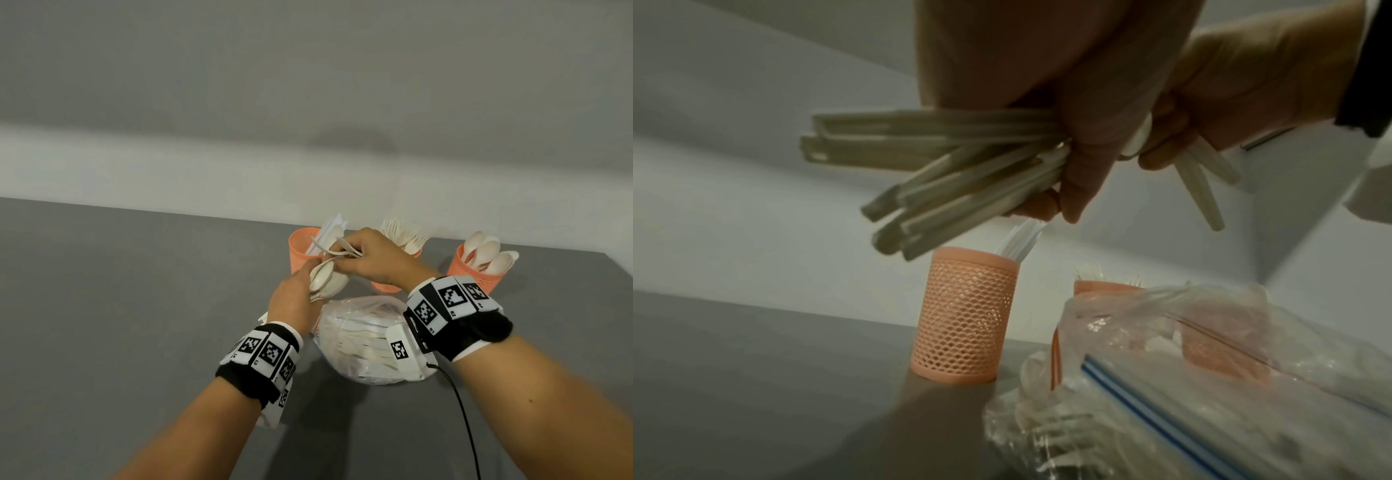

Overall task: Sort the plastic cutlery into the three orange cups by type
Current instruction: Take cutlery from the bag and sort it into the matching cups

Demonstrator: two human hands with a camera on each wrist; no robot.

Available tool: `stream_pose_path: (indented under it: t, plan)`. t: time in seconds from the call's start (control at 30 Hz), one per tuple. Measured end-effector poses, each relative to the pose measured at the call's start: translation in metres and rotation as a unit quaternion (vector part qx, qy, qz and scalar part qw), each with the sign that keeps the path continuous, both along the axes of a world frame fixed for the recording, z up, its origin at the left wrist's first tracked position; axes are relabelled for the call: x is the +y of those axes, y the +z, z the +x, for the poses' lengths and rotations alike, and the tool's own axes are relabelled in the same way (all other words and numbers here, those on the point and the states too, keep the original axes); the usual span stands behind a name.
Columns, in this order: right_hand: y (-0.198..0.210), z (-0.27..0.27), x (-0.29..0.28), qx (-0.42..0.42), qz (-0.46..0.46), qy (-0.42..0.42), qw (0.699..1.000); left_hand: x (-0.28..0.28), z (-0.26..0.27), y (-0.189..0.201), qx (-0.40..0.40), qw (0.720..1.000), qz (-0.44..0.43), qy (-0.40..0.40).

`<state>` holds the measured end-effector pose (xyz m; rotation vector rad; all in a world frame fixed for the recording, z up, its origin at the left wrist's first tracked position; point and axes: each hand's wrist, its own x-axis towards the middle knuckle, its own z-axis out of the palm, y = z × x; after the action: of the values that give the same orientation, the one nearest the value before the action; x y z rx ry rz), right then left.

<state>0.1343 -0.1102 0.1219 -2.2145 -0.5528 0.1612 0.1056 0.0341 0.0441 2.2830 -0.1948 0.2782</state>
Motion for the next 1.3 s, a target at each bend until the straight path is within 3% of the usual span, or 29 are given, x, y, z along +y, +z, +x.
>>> stream_pose_path:
  t: [0.23,0.37,0.47,0.53,0.63,0.77,0.87,0.93,1.03,1.13,1.2,1.3]
  plan:
    - [0.012,0.0,-0.016,-0.164,0.185,-0.152,0.957,-0.005,0.004,-0.004,0.055,0.997,-0.028,-0.04]
    - [0.035,0.008,-0.05,-0.29,0.208,-0.263,0.897,-0.008,0.013,-0.007,0.08,0.994,-0.073,-0.002]
    - [0.04,0.024,-0.082,-0.353,0.135,-0.33,0.865,-0.016,0.017,0.001,0.105,0.978,-0.183,0.005]
    - [0.029,0.038,-0.095,-0.346,0.05,-0.354,0.867,-0.022,0.019,0.009,0.139,0.951,-0.275,-0.01]
    - [0.001,0.055,-0.1,-0.301,-0.102,-0.354,0.879,-0.031,0.021,0.018,0.188,0.904,-0.382,-0.044]
    - [-0.045,0.077,-0.104,-0.186,-0.241,-0.275,0.912,-0.034,0.025,0.02,0.226,0.845,-0.477,-0.086]
    - [-0.054,0.083,-0.103,-0.133,-0.282,-0.241,0.919,-0.032,0.028,0.019,0.249,0.793,-0.544,-0.112]
    - [-0.039,0.086,-0.101,-0.139,-0.236,-0.239,0.932,-0.029,0.031,0.02,0.257,0.768,-0.573,-0.126]
    - [-0.001,0.089,-0.094,-0.136,0.0,-0.251,0.958,-0.025,0.036,0.019,0.259,0.747,-0.596,-0.138]
    - [0.014,0.094,-0.085,-0.127,0.223,-0.272,0.927,-0.024,0.038,0.019,0.249,0.751,-0.593,-0.151]
    - [0.005,0.098,-0.08,-0.131,0.292,-0.283,0.904,-0.025,0.038,0.016,0.236,0.76,-0.583,-0.163]
    - [-0.027,0.107,-0.08,-0.088,0.297,-0.3,0.902,-0.026,0.036,0.013,0.216,0.78,-0.558,-0.182]
